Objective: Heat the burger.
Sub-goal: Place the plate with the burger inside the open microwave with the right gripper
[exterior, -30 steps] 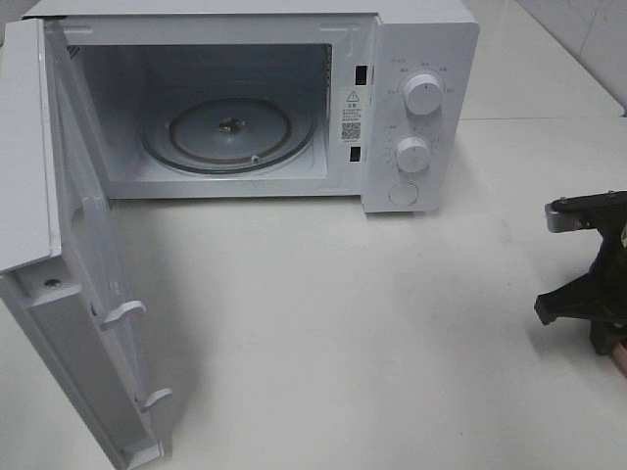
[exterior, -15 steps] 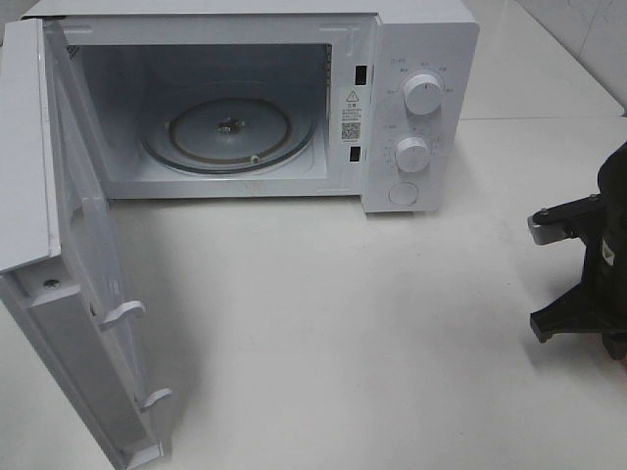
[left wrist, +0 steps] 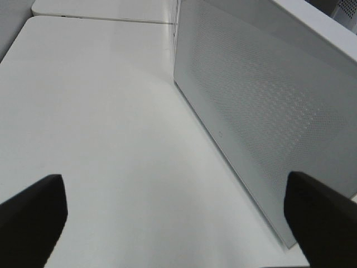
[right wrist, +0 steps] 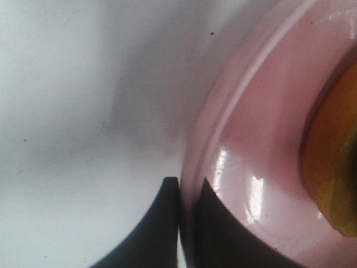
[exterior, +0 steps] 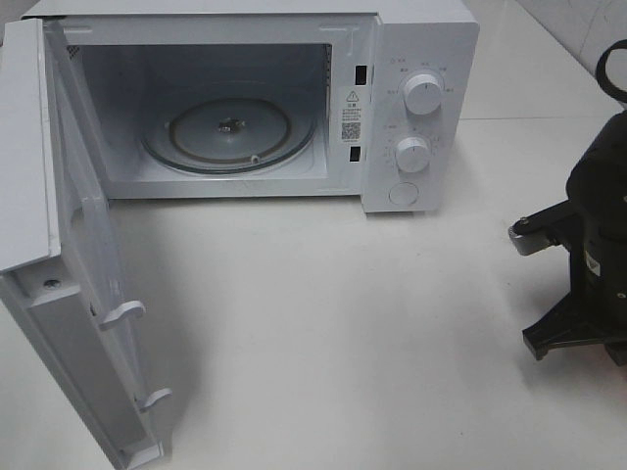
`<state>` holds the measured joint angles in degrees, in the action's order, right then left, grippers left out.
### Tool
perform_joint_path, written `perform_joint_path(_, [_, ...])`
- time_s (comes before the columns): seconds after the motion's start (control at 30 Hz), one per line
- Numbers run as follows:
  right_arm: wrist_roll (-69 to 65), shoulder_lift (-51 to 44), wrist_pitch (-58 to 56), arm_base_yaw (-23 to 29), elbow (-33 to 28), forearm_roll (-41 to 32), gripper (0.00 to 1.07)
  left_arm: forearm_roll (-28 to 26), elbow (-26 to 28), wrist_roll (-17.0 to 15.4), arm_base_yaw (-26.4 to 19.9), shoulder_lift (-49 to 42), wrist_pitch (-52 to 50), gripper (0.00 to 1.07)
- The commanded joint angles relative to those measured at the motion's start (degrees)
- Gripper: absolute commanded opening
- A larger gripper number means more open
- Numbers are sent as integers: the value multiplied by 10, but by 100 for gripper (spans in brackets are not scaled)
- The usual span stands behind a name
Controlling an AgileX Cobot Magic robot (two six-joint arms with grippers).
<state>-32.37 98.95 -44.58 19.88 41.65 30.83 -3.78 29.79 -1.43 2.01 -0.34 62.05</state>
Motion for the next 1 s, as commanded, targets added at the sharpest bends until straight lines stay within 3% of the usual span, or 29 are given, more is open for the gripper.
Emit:
perform_joint_path(0.03, [-14, -17, -25, 13, -7, 28, 0, -6, -1, -1, 0, -8, -8, 98])
perform_joint_path(0.27, [-22, -68, -27, 30, -36, 32, 0, -6, -1, -1, 0, -8, -8, 98])
perform_joint_path(0.6, [-30, -172, -49, 100, -78, 25, 0, -6, -1, -1, 0, -8, -8, 98])
perform_joint_path(1.0, [-33, -186, -95, 189, -87, 23, 0, -6, -1, -1, 0, -8, -8, 98])
